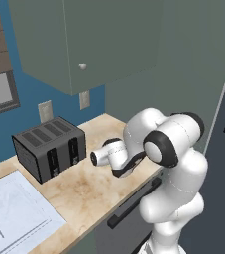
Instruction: Take the bottled waters from the counter and place them in the freezer to freeze. Close the freezer door after placing the bottles.
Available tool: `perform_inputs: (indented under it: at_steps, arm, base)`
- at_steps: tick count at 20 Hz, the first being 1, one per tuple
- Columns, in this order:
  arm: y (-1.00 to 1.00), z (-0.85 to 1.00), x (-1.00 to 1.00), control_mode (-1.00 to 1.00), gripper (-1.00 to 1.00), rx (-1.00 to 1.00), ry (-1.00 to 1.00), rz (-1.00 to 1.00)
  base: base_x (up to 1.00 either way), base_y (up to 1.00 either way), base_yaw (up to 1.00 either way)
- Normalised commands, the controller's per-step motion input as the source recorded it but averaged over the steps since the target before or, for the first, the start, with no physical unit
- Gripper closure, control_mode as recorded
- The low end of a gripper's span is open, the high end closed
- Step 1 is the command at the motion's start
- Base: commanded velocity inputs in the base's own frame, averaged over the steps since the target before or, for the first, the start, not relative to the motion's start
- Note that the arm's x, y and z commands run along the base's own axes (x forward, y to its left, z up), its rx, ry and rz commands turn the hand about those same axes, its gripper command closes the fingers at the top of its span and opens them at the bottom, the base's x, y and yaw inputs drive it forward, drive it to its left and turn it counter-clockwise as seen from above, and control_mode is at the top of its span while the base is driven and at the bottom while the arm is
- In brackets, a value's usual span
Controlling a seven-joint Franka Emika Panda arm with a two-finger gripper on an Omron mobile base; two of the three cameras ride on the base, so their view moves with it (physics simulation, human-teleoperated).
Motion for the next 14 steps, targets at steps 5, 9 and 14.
perform_inputs:
  at_steps: [5,9,14]
  arm:
    - [-0.13,-0.12,0.03,-1.0,-1.0,0.0,0.0,0.0]
    - [-0.05,-0.12,0.07,-1.0,-1.0,0.0,0.0,0.0]
    - [-0.01,-0.1,0.03,-1.0,-1.0,0.0,0.0,0.0]
  base:
    - [0.0,0.0,0.0]
    - [0.0,0.0,0.0]
    - [0.0,0.0,0.0]
